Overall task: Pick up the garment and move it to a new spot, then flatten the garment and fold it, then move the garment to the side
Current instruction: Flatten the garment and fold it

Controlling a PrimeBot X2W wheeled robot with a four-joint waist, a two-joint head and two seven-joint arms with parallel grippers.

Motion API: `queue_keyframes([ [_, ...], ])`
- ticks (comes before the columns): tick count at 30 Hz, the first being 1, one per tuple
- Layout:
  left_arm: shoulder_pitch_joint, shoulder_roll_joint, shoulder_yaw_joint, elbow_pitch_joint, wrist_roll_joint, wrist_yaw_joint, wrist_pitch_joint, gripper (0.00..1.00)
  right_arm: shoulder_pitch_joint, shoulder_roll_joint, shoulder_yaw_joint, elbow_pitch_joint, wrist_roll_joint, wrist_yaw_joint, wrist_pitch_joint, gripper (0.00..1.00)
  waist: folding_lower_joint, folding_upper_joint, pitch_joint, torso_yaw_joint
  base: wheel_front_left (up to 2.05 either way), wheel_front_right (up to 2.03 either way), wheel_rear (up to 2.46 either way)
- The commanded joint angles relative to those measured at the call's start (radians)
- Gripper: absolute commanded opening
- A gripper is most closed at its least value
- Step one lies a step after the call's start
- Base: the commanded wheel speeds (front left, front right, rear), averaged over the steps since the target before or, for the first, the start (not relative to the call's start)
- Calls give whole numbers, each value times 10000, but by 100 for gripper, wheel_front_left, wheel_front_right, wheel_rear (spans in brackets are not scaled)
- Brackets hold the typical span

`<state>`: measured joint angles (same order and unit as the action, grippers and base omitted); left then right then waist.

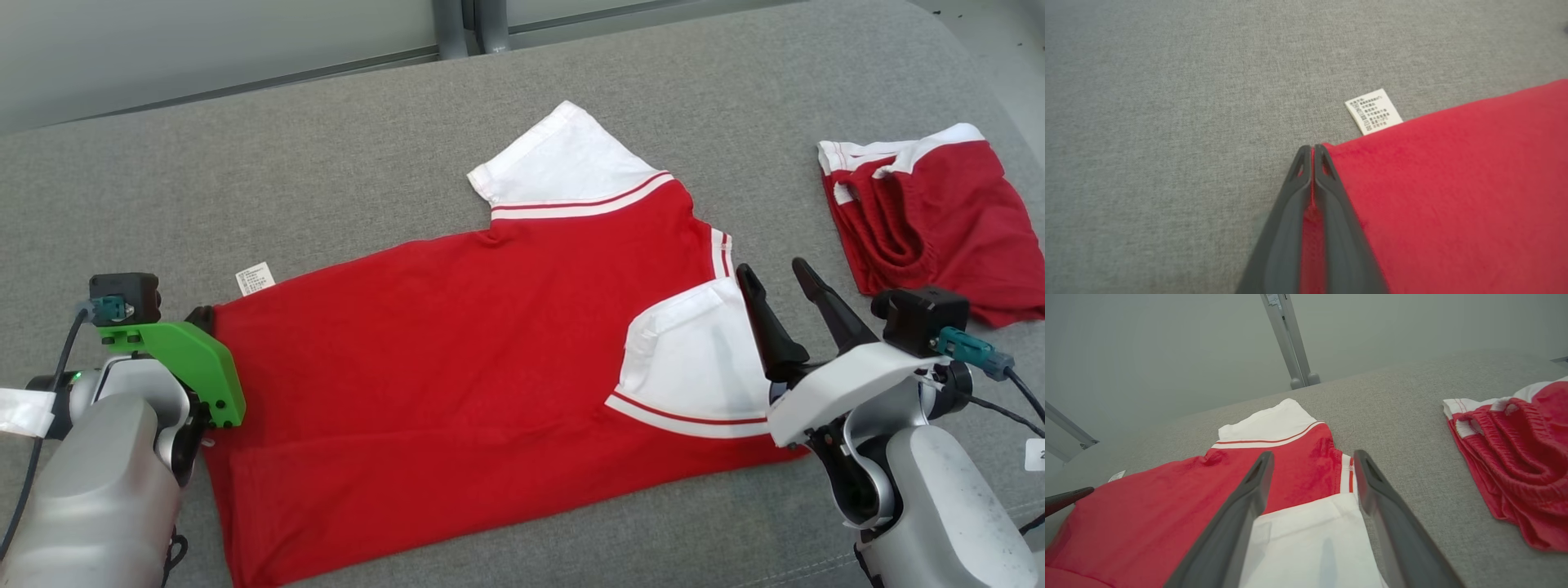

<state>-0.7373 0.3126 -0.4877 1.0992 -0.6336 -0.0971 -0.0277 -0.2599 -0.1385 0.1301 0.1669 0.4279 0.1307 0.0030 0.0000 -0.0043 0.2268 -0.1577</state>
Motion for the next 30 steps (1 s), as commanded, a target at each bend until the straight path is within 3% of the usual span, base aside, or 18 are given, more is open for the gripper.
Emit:
queue_keyframes([
  [1, -165, -11, -24, 51, -87, -51, -30, 0, -130, -53, -5, -3, 26, 1, -11, 100, 0, 43, -6, 14, 0, 0, 0],
  [15, -158, -192, -450, -104, 173, -196, -1059, 0, -521, -325, -110, 10, -249, 1, 196, 100, 0, 43, -260, 458, 0, 0, 0],
  [25, 211, -176, -1228, -1231, 586, -270, -797, 0, -1997, -1231, 210, 480, -702, 1, 1913, 100, 0, 43, -387, 1325, 0, 0, 0],
  [30, 397, -276, -1399, -2245, 626, -53, -676, 0, -3177, -1602, 308, 1340, -486, 1, 2725, 100, 0, 43, -266, 1923, 0, 0, 0],
])
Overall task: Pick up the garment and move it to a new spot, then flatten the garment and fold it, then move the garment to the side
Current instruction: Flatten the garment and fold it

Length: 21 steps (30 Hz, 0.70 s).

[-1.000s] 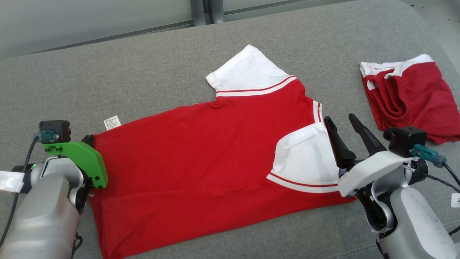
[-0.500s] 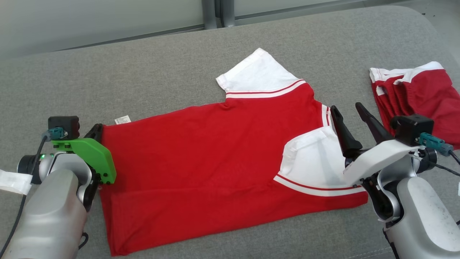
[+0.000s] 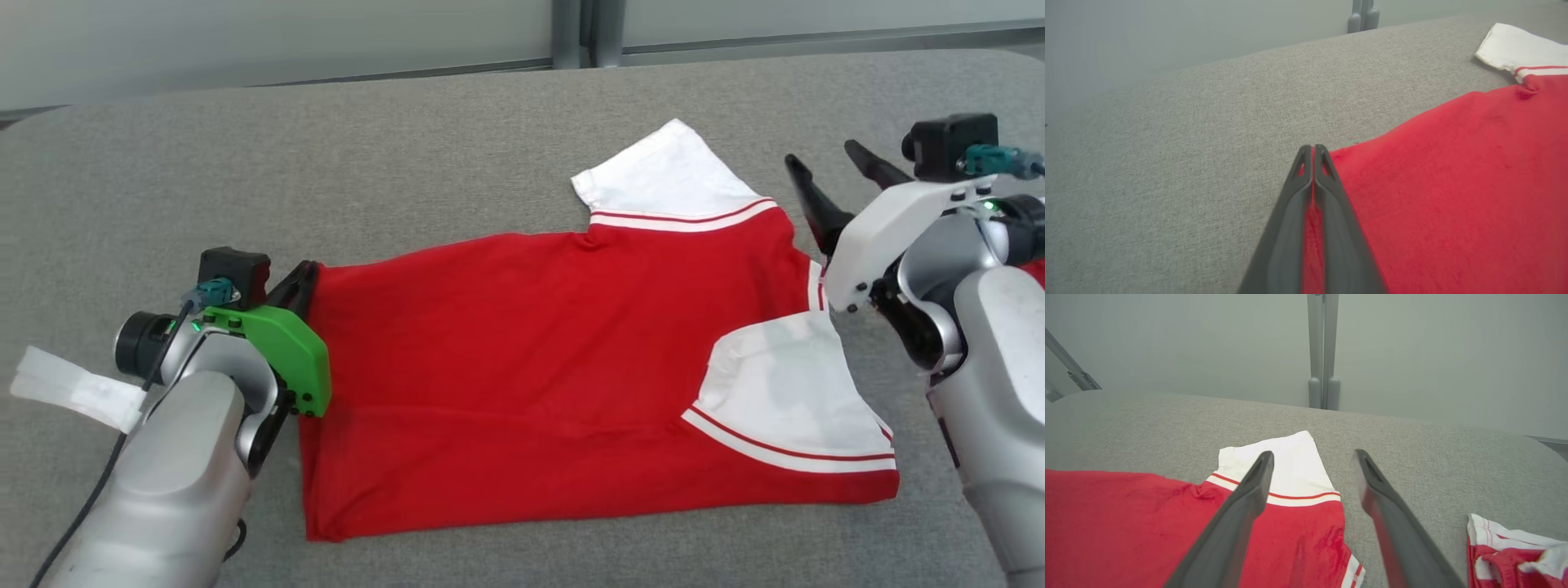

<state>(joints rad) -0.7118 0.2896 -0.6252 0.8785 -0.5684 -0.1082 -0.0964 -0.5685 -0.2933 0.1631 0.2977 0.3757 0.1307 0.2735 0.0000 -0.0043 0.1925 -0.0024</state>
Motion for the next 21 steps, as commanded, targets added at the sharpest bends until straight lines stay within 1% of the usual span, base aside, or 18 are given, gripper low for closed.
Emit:
queue_keyframes([
  [1, 177, -88, -26, -271, -46, 119, 13, 0, -343, -115, -17, 301, 29, 1, 127, 100, 0, 43, 135, 500, 0, 0, 0],
  [6, 295, -323, -46, -1433, -58, 507, -52, 0, -1604, -274, -120, 1798, -229, 1, 527, 100, 0, 43, 670, 1195, 0, 0, 0],
  [9, 261, -471, -36, -2001, -51, 724, -116, 0, -2342, -231, -271, 2830, -465, 1, 652, 100, 0, 43, 1053, 1549, 0, 0, 0],
  [15, -12, -733, -114, -2900, 67, 1003, -165, 0, -3676, -342, -502, 4631, -1142, 1, 595, 100, 0, 43, 1850, 2219, 0, 0, 0],
  [21, -181, -862, -181, -3424, 152, 1179, -258, 0, -4801, -337, -662, 5953, -1549, 1, 394, 100, 0, 43, 2506, 2653, 0, 0, 0],
])
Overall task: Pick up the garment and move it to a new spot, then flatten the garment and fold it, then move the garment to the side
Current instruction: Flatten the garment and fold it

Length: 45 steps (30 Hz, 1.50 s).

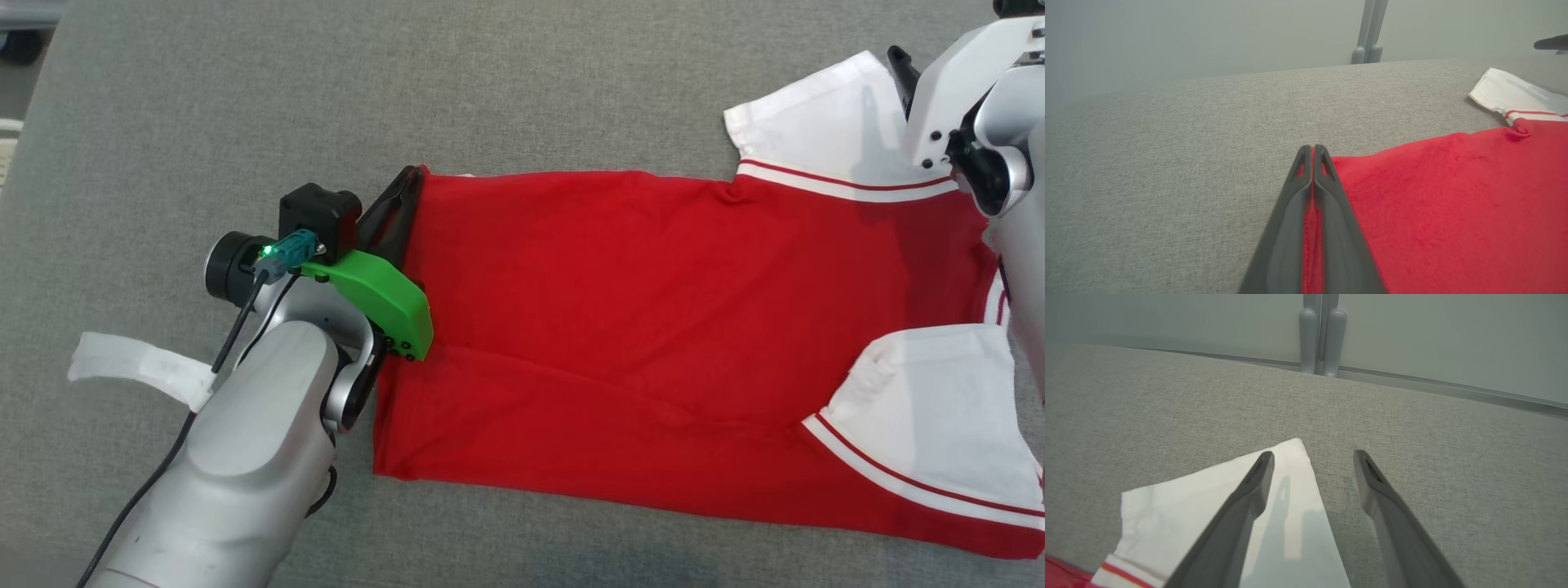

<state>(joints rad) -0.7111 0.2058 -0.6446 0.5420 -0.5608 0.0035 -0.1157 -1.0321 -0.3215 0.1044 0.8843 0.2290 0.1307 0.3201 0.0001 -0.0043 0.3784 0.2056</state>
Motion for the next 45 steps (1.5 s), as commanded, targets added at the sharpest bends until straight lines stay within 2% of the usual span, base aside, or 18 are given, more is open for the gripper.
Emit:
queue_keyframes([
  [1, -220, -37, 2, -114, 95, 73, -80, 0, -326, -64, -133, 309, -198, 1, -88, 100, -1, 43, 746, 619, 0, 0, 0],
  [14, -419, -129, -112, -160, 86, 168, -145, 0, -1256, 156, -369, 2333, -892, 1, -186, 100, -1, 43, 1092, 709, 0, 0, 0],
  [16, -462, -102, -117, -130, 74, 175, -142, 0, -1341, 182, -256, 2505, -996, 1, -219, 44, -1, 43, 1086, 657, 0, 0, 0],
  [18, -475, -51, -118, -97, 70, 189, -142, 0, -1385, 168, -118, 2637, -1054, -1, -306, 17, -1, 43, 1061, 581, 0, 0, 0],
  [19, -476, -30, -121, -85, 67, 199, -137, 0, -1421, 166, -74, 2698, -1084, -6, -329, 0, -1, 43, 1044, 543, 0, 0, 0],
  [26, -479, 135, -66, 15, 1, 257, -125, 0, -1700, 354, 159, 2876, -1101, -7, -973, 0, -1, 43, 836, 196, 0, 0, 0],
  [33, -160, 415, 123, 398, -265, 276, -128, 0, -1263, 609, 920, 2518, -152, -7, -1883, 0, -1, 43, 152, -459, 0, 0, 0],
  [40, 238, 733, 235, 608, -474, 287, -155, 0, 98, 252, 2274, 876, 1587, -6, -2744, 0, -1, 43, -640, -1213, 0, 0, 0],
  [45, 837, 1053, 247, 345, -560, 347, -180, 0, 1685, -483, 2931, -899, 2922, -6, -3170, 0, -1, 43, -1275, -1663, 0, 0, 0],
])
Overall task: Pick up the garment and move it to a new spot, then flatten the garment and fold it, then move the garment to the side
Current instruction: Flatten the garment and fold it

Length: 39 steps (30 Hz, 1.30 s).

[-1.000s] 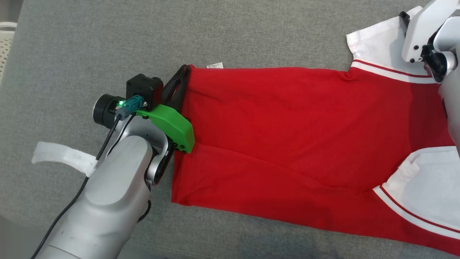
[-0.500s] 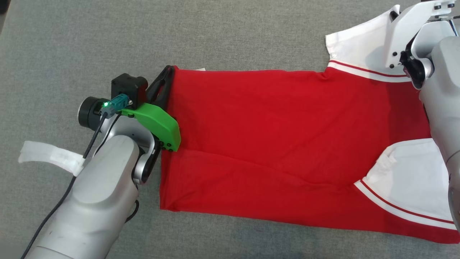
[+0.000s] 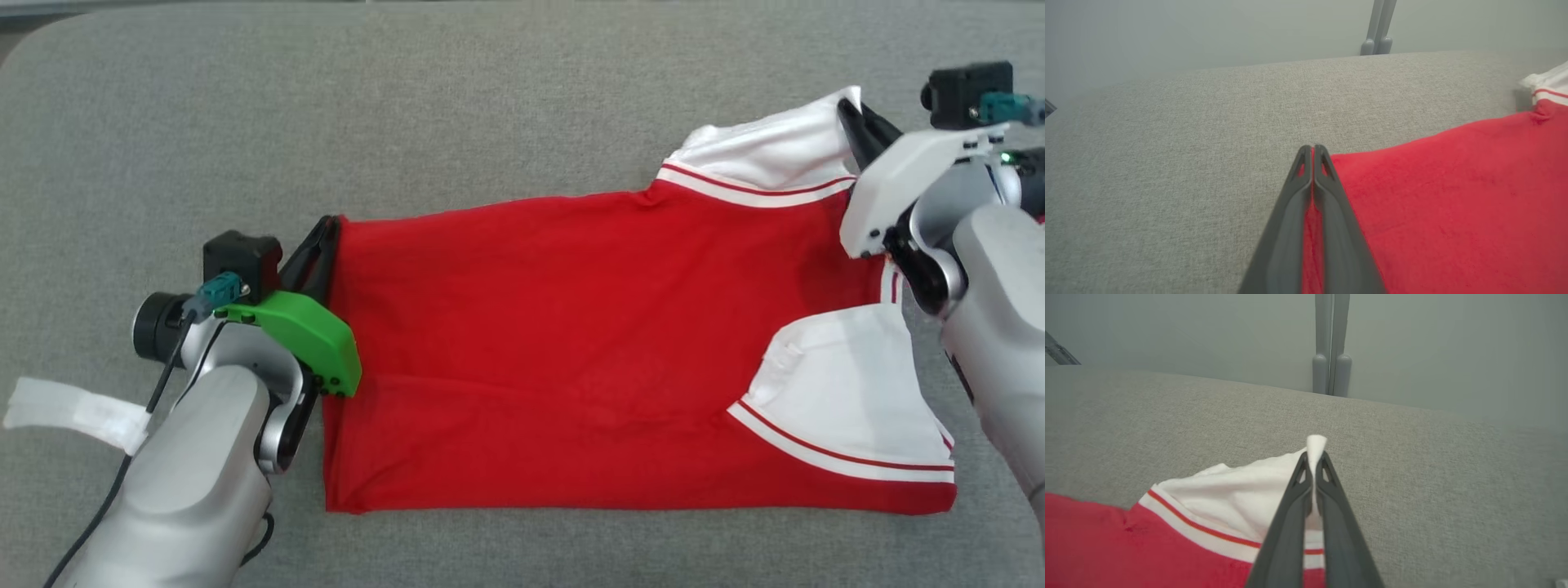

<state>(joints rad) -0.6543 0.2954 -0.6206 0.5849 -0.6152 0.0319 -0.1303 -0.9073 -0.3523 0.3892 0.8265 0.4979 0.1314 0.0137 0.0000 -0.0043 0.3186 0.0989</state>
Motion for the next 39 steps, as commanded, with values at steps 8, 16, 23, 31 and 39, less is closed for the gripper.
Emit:
queue_keyframes([
  [8, 1937, 983, 163, -1436, -229, 539, -82, 0, 3583, -832, -251, -3371, 1408, -12, -320, 0, 0, 43, -1556, -1153, 0, 0, 0],
  [16, 3659, 1368, 371, -2844, -596, 1267, -19, 0, 6214, -405, -1311, -5365, 1276, -12, -93, 0, 0, 43, -1905, -1403, 0, 0, 0],
  [23, 4746, 1468, 346, -3539, -821, 1755, 45, 0, 7510, 200, -2089, -6196, 620, -10, 213, 0, 0, 43, -2071, -1429, 0, 0, 0],
  [31, 5401, 1353, 221, -3642, -1014, 1939, 113, 0, 8064, 694, -2516, -6076, 152, -9, 246, 0, 0, 43, -2291, -1339, 0, 0, 0],
  [39, 5683, 1086, 142, -3006, -1182, 1893, -61, 2, 8316, 879, -2353, -5250, -602, -9, -347, 76, 0, 43, -2516, -1370, 0, 0, 0],
])
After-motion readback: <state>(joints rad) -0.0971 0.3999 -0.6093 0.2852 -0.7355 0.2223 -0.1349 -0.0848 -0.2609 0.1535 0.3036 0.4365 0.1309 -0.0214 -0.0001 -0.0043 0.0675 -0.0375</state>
